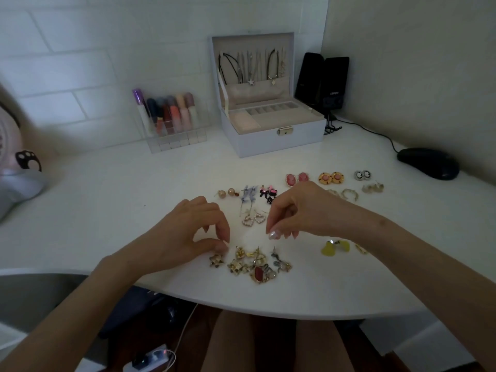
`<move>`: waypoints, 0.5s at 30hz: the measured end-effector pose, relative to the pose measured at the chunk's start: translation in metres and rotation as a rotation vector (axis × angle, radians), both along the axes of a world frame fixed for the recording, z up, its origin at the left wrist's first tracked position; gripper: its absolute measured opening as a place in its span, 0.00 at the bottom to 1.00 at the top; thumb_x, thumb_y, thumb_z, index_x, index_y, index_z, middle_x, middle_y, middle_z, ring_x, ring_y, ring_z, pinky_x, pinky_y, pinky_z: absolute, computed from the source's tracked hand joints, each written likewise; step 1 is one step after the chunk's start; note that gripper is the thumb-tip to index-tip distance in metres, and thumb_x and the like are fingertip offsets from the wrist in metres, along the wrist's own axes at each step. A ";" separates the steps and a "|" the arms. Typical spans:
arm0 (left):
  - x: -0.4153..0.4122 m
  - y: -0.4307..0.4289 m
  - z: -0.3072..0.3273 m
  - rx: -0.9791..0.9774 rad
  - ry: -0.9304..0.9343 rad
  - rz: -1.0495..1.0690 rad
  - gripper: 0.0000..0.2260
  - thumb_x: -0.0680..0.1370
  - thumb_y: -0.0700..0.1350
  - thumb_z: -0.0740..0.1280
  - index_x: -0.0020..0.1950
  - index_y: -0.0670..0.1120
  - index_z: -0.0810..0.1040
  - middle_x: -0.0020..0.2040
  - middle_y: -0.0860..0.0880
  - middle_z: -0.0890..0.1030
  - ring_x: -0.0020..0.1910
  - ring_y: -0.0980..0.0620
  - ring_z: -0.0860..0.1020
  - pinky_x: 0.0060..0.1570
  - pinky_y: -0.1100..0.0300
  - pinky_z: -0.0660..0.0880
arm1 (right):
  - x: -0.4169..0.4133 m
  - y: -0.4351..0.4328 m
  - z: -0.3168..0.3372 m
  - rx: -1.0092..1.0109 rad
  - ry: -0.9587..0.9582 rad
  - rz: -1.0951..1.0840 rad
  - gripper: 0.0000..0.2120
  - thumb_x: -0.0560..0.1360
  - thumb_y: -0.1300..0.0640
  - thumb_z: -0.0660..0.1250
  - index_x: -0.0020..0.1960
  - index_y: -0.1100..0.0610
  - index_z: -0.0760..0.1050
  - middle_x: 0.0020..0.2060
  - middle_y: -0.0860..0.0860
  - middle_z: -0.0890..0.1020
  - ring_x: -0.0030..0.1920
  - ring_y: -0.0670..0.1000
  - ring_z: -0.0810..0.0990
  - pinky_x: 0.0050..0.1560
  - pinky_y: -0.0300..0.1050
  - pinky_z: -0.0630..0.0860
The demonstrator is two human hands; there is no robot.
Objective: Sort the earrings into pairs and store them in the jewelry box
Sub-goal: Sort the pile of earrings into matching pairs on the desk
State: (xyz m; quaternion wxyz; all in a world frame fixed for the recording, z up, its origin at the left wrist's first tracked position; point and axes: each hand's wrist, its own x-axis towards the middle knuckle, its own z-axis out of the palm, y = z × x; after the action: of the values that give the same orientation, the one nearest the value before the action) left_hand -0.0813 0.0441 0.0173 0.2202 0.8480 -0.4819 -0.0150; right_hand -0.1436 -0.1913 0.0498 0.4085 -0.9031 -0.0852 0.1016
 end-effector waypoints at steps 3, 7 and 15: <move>-0.005 -0.001 -0.001 -0.010 0.026 -0.053 0.10 0.69 0.64 0.64 0.45 0.60 0.75 0.46 0.62 0.75 0.46 0.59 0.70 0.50 0.65 0.65 | 0.001 0.001 -0.001 0.007 -0.011 0.005 0.02 0.68 0.62 0.74 0.40 0.57 0.82 0.31 0.48 0.82 0.30 0.41 0.79 0.33 0.32 0.75; -0.002 0.005 0.005 -0.114 0.016 0.040 0.10 0.70 0.61 0.64 0.45 0.58 0.76 0.46 0.61 0.76 0.46 0.60 0.71 0.47 0.69 0.68 | 0.002 0.001 -0.002 0.012 -0.012 0.002 0.02 0.68 0.62 0.74 0.41 0.59 0.82 0.30 0.48 0.82 0.30 0.41 0.79 0.33 0.32 0.75; -0.016 -0.002 0.002 0.051 -0.008 -0.140 0.14 0.67 0.64 0.68 0.47 0.60 0.76 0.47 0.62 0.74 0.48 0.61 0.69 0.49 0.66 0.63 | 0.004 0.002 -0.004 0.000 -0.025 0.008 0.03 0.68 0.61 0.75 0.41 0.58 0.82 0.31 0.50 0.83 0.30 0.42 0.79 0.33 0.33 0.75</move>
State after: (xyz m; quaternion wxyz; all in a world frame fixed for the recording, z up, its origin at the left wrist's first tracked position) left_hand -0.0973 0.0417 0.0189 0.1948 0.8177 -0.5403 -0.0391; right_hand -0.1398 -0.1890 0.0462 0.4068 -0.9040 -0.0940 0.0917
